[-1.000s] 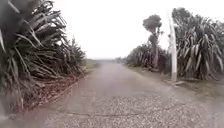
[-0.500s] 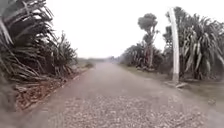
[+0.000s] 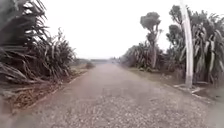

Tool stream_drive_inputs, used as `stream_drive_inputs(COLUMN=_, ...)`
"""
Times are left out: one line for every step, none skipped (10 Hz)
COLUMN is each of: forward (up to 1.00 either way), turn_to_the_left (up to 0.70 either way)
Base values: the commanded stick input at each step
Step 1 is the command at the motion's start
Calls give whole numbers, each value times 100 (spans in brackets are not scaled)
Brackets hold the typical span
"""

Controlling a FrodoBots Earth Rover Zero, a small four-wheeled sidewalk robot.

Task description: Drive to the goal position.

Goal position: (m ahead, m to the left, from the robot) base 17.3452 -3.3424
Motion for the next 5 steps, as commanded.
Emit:
stream_drive_inputs(forward=85, turn_to_the_left=0)
stream_drive_inputs(forward=85, turn_to_the_left=0)
stream_drive_inputs(forward=85, turn_to_the_left=0)
stream_drive_inputs(forward=85, turn_to_the_left=0)
stream_drive_inputs(forward=85, turn_to_the_left=0)
